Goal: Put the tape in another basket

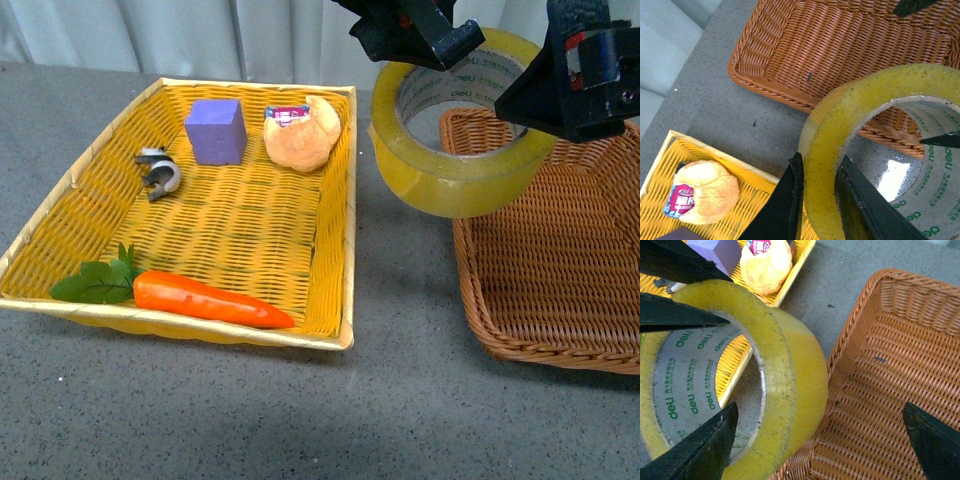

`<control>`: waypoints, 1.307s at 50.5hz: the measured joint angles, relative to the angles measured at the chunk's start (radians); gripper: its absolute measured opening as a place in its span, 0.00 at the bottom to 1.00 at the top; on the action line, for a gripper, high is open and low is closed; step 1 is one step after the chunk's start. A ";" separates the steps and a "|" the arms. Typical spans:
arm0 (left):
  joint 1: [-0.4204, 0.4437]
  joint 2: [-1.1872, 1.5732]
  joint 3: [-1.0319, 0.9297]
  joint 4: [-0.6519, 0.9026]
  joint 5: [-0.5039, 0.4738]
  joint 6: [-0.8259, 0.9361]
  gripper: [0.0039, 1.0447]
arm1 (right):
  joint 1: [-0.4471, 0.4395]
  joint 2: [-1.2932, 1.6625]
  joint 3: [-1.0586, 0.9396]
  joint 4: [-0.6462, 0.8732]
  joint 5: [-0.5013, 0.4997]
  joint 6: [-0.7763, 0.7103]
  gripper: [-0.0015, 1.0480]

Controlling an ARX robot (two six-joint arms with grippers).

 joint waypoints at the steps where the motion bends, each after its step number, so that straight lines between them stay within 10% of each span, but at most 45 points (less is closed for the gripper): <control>1: 0.000 0.000 0.000 0.000 0.000 0.000 0.14 | 0.000 0.003 0.000 0.002 -0.001 0.004 0.89; 28: -0.006 0.000 0.000 0.003 0.010 -0.032 0.14 | 0.007 0.022 0.028 -0.020 0.011 0.063 0.17; 32: -0.015 -0.003 0.000 0.004 -0.048 -0.058 0.14 | 0.006 0.037 0.037 -0.024 0.015 0.074 0.15; 56: 0.126 -0.288 -0.275 0.510 -0.491 -0.510 0.94 | -0.165 0.325 0.108 0.051 0.095 -0.010 0.15; 66: 0.233 -0.350 -0.528 0.596 -0.660 -0.784 0.94 | -0.260 0.445 0.127 0.109 0.113 -0.031 0.15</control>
